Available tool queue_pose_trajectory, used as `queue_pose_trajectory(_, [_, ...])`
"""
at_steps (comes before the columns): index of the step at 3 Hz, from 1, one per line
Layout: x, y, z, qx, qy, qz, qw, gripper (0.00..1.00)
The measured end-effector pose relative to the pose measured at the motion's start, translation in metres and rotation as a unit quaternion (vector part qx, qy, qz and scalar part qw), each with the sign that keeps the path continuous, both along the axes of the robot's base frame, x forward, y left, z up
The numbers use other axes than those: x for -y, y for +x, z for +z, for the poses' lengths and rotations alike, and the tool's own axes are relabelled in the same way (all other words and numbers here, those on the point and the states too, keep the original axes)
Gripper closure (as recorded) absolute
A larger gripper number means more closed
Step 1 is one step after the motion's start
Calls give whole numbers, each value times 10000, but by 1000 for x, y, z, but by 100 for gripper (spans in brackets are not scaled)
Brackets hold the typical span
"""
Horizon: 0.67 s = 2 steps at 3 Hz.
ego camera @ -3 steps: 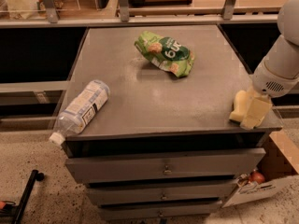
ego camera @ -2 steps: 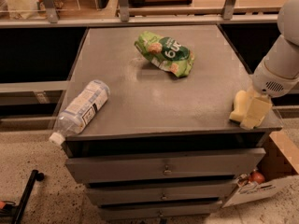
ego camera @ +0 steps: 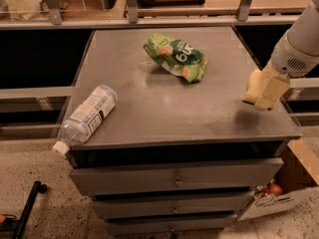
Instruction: Move sponge near green rice chip bag
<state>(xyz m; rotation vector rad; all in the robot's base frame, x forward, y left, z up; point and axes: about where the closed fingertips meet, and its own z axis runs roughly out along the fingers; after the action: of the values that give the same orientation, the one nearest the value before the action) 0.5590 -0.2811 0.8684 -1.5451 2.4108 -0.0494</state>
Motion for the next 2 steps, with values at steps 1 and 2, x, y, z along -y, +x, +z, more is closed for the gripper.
queue_pose_trajectory(1, [0,0,0,0,0,0,10000,100])
queue_pose_trajectory(2, [-18,15,-6,107,207,162,9996,100])
